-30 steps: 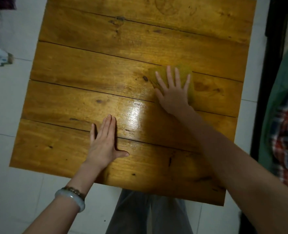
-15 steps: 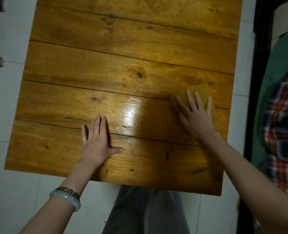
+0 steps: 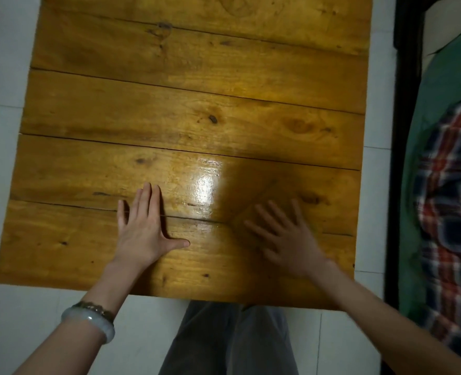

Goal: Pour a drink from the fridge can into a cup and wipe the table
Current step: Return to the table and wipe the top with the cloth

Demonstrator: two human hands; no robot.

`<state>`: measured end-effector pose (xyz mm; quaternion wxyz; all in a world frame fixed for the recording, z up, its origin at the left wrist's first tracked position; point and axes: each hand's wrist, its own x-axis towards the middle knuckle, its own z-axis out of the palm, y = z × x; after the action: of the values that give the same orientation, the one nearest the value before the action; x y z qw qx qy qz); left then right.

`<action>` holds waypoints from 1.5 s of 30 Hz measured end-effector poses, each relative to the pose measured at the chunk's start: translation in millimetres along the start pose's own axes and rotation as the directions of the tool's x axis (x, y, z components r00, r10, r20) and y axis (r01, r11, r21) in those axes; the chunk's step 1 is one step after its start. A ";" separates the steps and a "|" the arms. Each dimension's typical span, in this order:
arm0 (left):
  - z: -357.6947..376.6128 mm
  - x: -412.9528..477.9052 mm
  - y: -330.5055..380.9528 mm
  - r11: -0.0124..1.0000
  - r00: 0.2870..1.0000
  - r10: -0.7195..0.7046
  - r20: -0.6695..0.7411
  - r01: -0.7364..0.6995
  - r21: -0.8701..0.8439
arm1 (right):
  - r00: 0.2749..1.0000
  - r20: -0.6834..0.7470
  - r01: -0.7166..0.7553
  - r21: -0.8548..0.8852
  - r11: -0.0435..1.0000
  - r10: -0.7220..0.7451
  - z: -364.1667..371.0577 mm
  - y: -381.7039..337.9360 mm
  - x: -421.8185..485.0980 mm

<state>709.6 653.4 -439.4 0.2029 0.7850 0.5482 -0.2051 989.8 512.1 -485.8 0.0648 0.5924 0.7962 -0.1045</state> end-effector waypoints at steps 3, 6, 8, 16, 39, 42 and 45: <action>1.2 1.1 -2.2 1.000 1.000 0.011 -0.019 -0.012 -0.024 | 0.956 0.016 -0.293 0.027 0.956 0.293 -12.7 58.6 29.5; 2.0 1.3 -3.4 0.999 0.999 0.018 -0.028 -0.020 -0.042 | 0.891 0.007 -0.453 0.082 0.888 0.454 -30.7 75.0 111.2; 1.1 0.4 -2.9 0.999 1.000 0.019 -0.018 -0.020 -0.046 | 0.881 0.015 -0.471 0.108 0.875 0.473 -41.2 59.8 169.0; 1.7 0.2 -8.9 0.997 0.999 0.024 -0.030 -0.026 -0.067 | 0.979 0.026 0.202 0.047 0.978 -0.203 -20.5 -57.6 125.5; -0.9 2.0 0.2 0.998 0.998 -0.058 0.006 0.058 0.000 | 0.971 0.037 0.236 -0.005 0.972 -0.235 -12.6 -21.5 66.8; -2.4 2.2 1.2 0.998 0.998 -0.060 0.021 0.061 -0.015 | 0.986 0.062 0.157 -0.026 0.987 -0.155 -10.8 24.7 31.0; -3.7 2.9 4.0 0.998 0.997 -0.070 0.043 0.070 -0.007 | 0.985 0.052 -0.165 -0.009 0.986 0.165 -19.1 67.8 59.6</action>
<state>714.6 656.4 -437.6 0.2108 0.7599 0.5717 -0.2265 1037.8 590.9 -486.8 0.0953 0.6533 0.7426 -0.1127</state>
